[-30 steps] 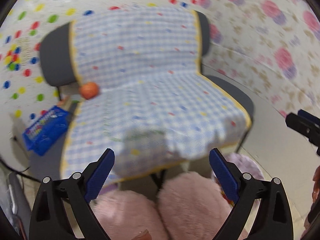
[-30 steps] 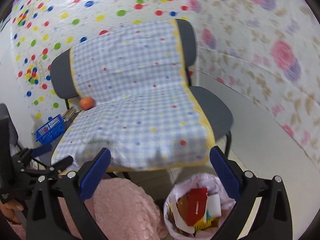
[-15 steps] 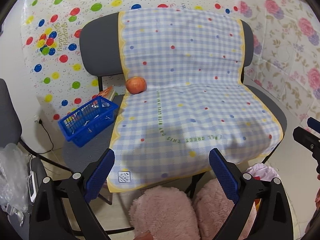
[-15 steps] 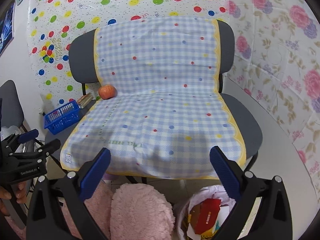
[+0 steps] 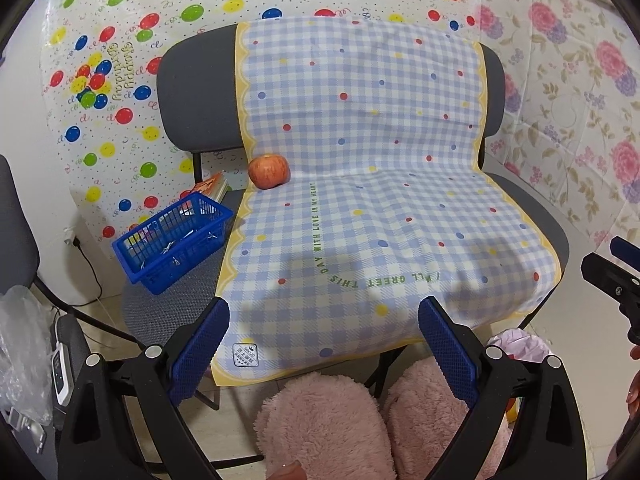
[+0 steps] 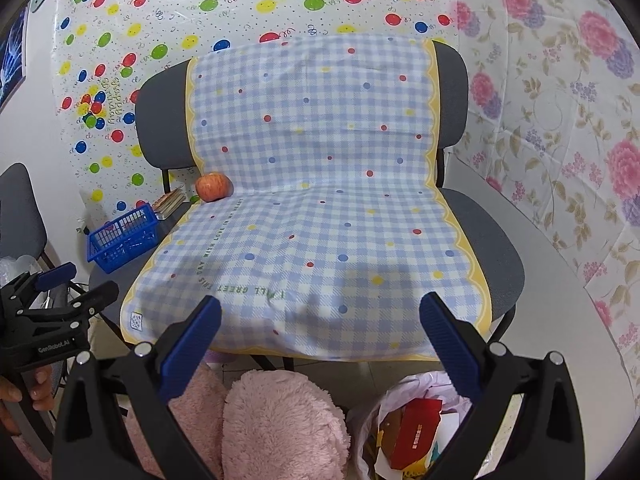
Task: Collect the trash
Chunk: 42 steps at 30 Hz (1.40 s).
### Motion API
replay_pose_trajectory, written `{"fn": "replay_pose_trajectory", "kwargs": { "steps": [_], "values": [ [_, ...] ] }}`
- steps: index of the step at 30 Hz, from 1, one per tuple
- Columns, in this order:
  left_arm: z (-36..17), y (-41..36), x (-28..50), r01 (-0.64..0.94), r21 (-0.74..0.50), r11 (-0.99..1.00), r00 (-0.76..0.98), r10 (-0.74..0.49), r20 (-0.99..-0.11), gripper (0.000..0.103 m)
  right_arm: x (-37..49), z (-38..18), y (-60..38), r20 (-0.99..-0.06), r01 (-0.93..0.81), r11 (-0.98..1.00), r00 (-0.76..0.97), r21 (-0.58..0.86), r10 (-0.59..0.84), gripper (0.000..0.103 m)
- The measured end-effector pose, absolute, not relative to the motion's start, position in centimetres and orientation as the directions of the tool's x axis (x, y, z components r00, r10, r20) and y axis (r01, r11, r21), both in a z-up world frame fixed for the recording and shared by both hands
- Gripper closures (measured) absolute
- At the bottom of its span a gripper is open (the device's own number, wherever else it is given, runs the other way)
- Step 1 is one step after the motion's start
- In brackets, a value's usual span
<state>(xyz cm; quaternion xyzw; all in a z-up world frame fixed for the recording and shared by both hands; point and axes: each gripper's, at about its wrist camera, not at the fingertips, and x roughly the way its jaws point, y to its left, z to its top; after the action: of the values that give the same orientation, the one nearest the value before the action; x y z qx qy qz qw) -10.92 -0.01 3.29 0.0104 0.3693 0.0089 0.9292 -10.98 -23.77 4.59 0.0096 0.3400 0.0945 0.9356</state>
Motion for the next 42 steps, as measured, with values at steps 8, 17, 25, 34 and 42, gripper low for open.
{"fn": "replay_pose_trajectory", "kwargs": {
  "steps": [8, 17, 25, 34, 42],
  "values": [
    [3.28, -0.24, -10.93, -0.002, 0.030, 1.000, 0.726, 0.022, -0.688, 0.009, -10.95, 4.54, -23.97, -0.635, -0.172, 0.982, 0.750, 0.083, 0.185, 0.006],
    [3.25, -0.27, -10.94, -0.001, 0.031, 1.000, 0.725, 0.023, -0.689, 0.009, -11.33, 4.09, -23.82, -0.639, -0.157, 0.983, 0.747, 0.094, 0.181, 0.006],
    [3.15, -0.33, -10.99, -0.002, 0.034, 0.999, 0.723, 0.025, -0.690, 0.009, -11.33, 4.04, -23.85, -0.639, -0.156, 0.984, 0.748, 0.092, 0.178, 0.006],
    [3.13, -0.26, -10.97, -0.002, 0.034, 0.999, 0.722, 0.025, -0.692, 0.009, -11.43, 4.14, -23.74, -0.636, -0.157, 0.983, 0.750, 0.091, 0.178, 0.006],
    [3.17, -0.26, -10.95, -0.001, 0.035, 0.999, 0.722, 0.025, -0.691, 0.009, -11.45, 4.18, -23.65, -0.638, -0.156, 0.984, 0.749, 0.091, 0.178, 0.006]
  ]
}}
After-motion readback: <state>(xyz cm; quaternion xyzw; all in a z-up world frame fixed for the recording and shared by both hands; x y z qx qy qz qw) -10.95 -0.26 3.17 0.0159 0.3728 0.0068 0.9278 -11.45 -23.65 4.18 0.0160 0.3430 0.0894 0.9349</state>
